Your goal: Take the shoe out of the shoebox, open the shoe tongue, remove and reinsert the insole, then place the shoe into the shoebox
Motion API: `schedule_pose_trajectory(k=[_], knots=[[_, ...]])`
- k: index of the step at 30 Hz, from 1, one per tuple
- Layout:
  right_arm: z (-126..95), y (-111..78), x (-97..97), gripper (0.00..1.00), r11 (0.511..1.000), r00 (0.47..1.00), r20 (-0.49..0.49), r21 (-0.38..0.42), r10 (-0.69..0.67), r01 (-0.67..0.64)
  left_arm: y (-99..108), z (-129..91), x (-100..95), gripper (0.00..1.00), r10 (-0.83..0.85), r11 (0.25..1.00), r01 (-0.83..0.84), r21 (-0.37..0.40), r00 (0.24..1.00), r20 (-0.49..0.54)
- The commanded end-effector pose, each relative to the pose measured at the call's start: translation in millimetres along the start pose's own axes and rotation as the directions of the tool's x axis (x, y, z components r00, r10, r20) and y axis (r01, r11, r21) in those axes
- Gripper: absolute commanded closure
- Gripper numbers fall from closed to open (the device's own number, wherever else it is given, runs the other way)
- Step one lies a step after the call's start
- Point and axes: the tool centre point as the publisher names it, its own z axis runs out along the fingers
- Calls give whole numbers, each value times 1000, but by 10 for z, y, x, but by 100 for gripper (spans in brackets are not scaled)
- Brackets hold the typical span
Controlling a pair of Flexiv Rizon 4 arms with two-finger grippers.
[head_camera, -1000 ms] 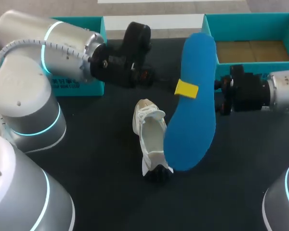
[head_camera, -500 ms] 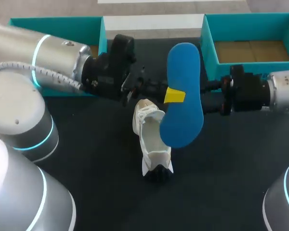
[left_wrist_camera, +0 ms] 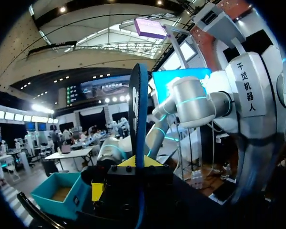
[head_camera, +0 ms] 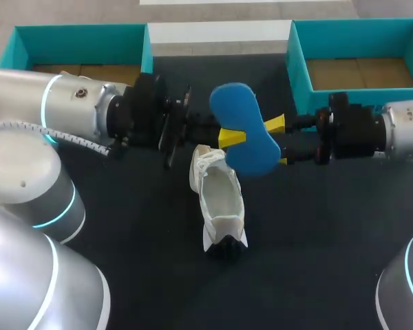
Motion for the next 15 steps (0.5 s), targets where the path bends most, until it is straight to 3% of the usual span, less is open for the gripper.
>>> schedule_pose_trajectory(k=[1,6,8,9,13,15], knots=[[17,-5,-5,0,1000,1000,1,-3,0,0,20,2,41,100,70,997,-70,18,998,12],[17,-5,-5,0,1000,1000,1,-3,0,0,20,2,41,100,70,997,-70,18,998,12],[17,-5,-5,0,1000,1000,1,-3,0,0,32,-11,67,100,94,995,-92,44,995,-35],[17,-5,-5,0,1000,1000,1,-3,0,0,59,-37,54,100,197,980,-196,14,978,-66],[17,-5,-5,0,1000,1000,1,-3,0,0,77,-111,66,100,300,954,-296,46,949,-94],[17,-5,-5,0,1000,1000,1,-3,0,0,80,-156,60,100,400,916,-401,18,907,-134]])
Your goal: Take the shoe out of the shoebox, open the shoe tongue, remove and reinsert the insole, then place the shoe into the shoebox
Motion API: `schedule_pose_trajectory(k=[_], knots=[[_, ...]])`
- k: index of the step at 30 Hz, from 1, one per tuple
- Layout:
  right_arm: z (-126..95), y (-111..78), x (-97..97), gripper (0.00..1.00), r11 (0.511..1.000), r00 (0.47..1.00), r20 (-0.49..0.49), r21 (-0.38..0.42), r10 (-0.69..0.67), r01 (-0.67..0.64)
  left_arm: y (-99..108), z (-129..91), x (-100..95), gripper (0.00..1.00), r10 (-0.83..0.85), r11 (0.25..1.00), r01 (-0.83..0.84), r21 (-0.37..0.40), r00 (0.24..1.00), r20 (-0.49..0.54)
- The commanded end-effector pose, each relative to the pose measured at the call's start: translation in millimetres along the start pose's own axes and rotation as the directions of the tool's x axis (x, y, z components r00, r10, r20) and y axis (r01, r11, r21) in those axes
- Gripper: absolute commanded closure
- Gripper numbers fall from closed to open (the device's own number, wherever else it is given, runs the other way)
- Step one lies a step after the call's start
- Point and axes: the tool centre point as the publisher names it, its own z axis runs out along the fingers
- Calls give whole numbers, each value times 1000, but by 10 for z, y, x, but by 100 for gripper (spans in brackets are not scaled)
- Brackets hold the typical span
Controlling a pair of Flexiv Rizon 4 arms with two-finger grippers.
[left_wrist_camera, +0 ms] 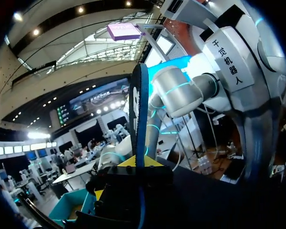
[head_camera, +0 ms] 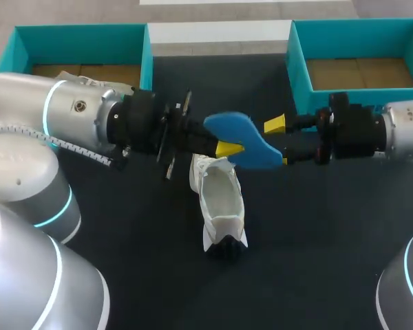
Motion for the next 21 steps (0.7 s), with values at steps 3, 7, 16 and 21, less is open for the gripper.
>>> schedule_pose_trajectory(k=[3,7,16,21], knots=[[23,-4,-1,0,1000,1000,3,-2,1,-1,21,-177,-36,100,230,972,-233,-15,969,-94],[23,-4,-1,0,1000,1000,3,-2,1,-1,80,-240,12,100,413,907,-420,-30,901,-130],[23,-4,-1,0,1000,1000,3,-2,1,-1,383,-337,117,100,807,557,-821,-127,571,-152],[23,-4,-1,0,1000,1000,3,-2,1,-1,419,-341,104,100,814,541,-826,-157,561,-150]])
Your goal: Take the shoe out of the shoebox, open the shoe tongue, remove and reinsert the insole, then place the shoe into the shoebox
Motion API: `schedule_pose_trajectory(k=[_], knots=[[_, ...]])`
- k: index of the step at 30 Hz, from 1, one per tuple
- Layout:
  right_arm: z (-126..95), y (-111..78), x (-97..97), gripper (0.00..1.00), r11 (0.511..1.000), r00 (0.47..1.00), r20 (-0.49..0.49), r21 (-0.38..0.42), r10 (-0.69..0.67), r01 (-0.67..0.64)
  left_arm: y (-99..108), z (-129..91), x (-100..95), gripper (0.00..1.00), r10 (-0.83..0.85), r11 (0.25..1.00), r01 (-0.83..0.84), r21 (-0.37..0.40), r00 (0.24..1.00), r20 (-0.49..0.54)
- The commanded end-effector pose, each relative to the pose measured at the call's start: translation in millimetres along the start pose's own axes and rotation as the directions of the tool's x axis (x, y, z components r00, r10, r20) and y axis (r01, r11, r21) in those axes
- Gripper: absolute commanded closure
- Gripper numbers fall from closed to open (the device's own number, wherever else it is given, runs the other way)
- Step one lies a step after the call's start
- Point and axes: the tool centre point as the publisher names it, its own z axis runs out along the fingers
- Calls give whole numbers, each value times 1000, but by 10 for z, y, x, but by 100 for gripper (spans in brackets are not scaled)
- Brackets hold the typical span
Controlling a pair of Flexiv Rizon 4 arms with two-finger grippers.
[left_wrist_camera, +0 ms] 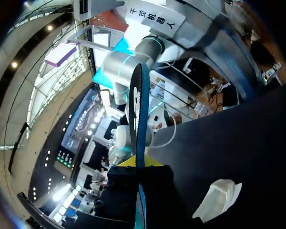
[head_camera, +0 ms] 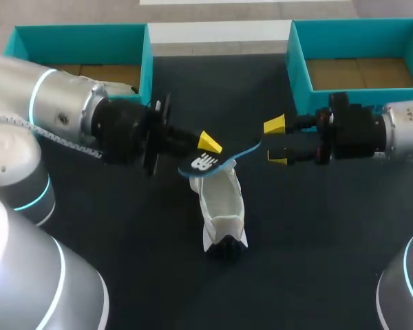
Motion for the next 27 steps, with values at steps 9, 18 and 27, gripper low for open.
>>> schedule_pose_trajectory(k=[9,18,27], knots=[[23,1,-2,0,1000,1000,1,-2,1,-1,-71,21,59,100,301,945,-297,-133,954,4],[23,1,-2,0,1000,1000,1,-2,1,-1,-71,21,59,100,301,945,-297,-133,954,4],[23,1,-2,0,1000,1000,1,-2,1,-1,-17,-159,188,100,396,905,-387,-176,918,22]])
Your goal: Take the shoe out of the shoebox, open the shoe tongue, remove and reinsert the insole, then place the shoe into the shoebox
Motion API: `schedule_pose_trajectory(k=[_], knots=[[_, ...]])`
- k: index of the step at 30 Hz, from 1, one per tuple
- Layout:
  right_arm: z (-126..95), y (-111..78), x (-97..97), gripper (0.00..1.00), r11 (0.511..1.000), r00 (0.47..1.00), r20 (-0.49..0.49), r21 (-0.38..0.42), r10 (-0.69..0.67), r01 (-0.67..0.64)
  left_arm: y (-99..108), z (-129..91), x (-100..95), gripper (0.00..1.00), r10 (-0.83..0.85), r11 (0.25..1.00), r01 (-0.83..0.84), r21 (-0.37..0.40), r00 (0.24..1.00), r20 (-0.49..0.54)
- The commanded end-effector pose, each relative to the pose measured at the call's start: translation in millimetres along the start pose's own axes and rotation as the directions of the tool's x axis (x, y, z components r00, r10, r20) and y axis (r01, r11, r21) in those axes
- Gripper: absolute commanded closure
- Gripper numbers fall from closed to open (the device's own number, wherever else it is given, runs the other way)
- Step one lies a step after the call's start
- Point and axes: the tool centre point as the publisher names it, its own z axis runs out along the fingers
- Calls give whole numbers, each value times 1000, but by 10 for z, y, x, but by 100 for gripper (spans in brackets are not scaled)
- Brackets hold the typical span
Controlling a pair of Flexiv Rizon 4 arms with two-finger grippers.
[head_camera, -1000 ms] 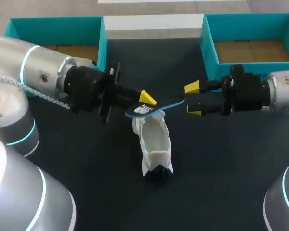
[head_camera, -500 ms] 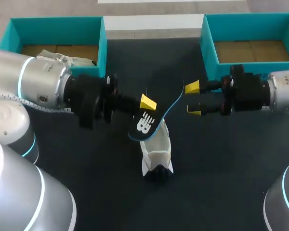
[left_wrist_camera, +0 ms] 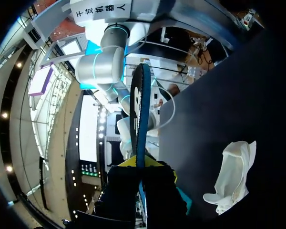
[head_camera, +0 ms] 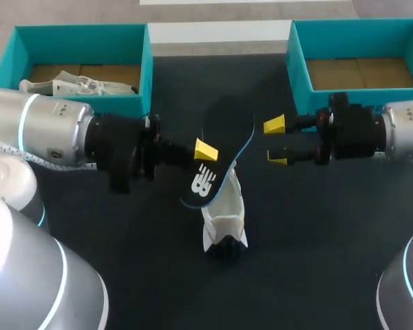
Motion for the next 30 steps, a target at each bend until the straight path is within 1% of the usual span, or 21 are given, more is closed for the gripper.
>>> schedule_pose_trajectory(k=[1,4,8,11,13,15,18,19,23,24,30], knots=[[18,2,-5,0,1000,1000,1,-2,0,0,-59,-98,121,100,27,999,-26,-22,1000,10],[18,2,-5,0,1000,1000,1,-2,0,0,-9,-82,238,100,38,999,-38,-33,999,0],[18,2,-5,0,1000,1000,1,-2,0,0,64,-43,401,100,38,998,-37,-44,999,26],[18,2,-5,0,1000,1000,1,-2,0,0,101,3,471,100,67,997,-66,-44,997,26],[18,2,-5,0,1000,1000,1,-2,0,0,131,29,507,100,83,996,-81,-37,995,48],[18,2,-5,0,1000,1000,1,-2,0,0,166,54,531,100,108,993,-105,-51,992,62],[18,2,-5,0,1000,1000,1,-2,0,0,235,126,569,100,115,991,-110,-75,991,68],[18,2,-5,0,1000,1000,1,-2,0,0,252,156,581,100,112,990,-106,-94,992,64],[57,10,13,0,1000,1000,-10,-14,3,-4,284,245,618,100,105,987,-95,-127,992,74],[77,17,20,0,1000,1000,-18,-9,4,-4,288,269,624,100,104,985,-92,-147,992,73],[142,35,45,0,1000,999,-35,-10,5,-6,312,414,641,100,108,983,-98,-155,993,56]])
